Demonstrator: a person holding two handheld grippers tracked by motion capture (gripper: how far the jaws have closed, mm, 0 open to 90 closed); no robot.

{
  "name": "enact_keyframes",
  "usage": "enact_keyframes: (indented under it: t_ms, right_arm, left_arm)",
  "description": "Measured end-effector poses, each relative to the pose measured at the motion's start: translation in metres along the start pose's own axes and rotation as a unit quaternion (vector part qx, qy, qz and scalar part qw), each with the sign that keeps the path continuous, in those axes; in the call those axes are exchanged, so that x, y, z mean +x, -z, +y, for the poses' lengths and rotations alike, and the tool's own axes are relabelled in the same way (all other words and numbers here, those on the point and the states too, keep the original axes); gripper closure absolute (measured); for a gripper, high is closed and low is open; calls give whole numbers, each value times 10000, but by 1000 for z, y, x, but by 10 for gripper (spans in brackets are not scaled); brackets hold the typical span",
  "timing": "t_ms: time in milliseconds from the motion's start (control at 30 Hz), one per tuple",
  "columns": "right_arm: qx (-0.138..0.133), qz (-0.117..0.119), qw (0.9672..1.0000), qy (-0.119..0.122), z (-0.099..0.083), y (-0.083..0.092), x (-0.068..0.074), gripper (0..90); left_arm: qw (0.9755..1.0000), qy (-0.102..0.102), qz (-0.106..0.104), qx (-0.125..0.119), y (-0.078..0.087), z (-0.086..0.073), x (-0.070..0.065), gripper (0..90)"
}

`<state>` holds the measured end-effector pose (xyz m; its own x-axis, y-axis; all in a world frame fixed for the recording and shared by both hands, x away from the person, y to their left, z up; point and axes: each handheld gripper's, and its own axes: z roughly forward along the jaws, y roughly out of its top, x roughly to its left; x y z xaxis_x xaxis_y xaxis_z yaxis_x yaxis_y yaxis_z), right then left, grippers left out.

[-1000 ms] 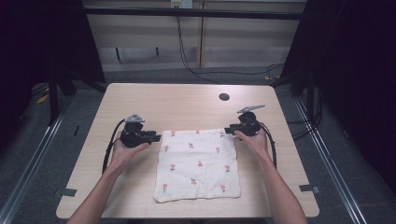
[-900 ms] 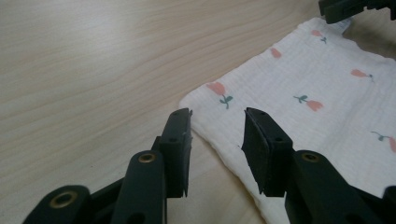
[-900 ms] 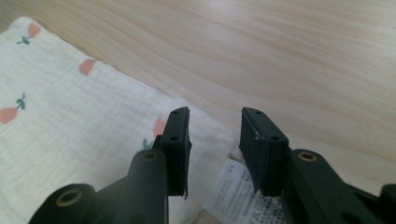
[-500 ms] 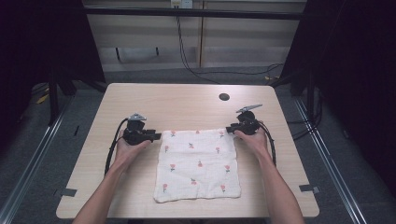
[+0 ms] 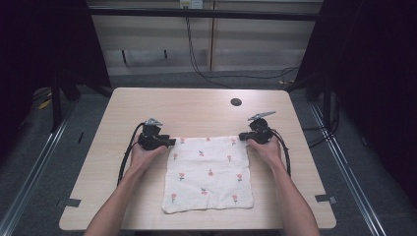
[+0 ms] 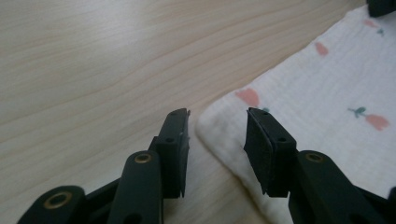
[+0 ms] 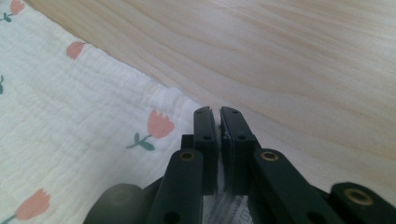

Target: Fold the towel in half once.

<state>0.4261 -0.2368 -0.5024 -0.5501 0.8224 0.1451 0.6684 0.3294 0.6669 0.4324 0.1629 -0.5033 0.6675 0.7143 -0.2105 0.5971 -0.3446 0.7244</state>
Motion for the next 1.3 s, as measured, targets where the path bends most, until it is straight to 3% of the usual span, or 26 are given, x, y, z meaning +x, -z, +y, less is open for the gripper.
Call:
enact_keyframes:
  t_ms: [100, 267, 433, 700, 900, 1033, 1300]
  right_arm:
    - [-47, 47, 10000, -41, -1, 0, -1, 865]
    - [-25, 29, 10000, -78, -2, 2, -1, 865]
    - [5, 34, 10000, -76, -3, 3, -1, 866]
    - [-24, 71, 9999, -90, -4, 4, 0, 867]
    - [-128, 114, 9998, -117, -2, 8, -2, 868]
    - [-220, 124, 9996, -135, -1, 12, -2, 870]
    - [-391, 222, 9988, -200, 2, 21, -1, 871]
  left_arm:
    - [9998, -117, 134, 115, -4, 3, -1, 594]
    - [9999, -12, 94, 82, -6, 3, 4, 605]
    - [9998, -116, 16, 130, -7, 4, 4, 640]
    - [9994, -106, -275, 153, -14, 7, 3, 857]
    - [9994, 72, -332, 106, -8, 7, 7, 873]
    - [9993, -27, -381, 22, -3, 10, 5, 873]
    - [9984, 50, -533, -177, 7, 11, 3, 872]
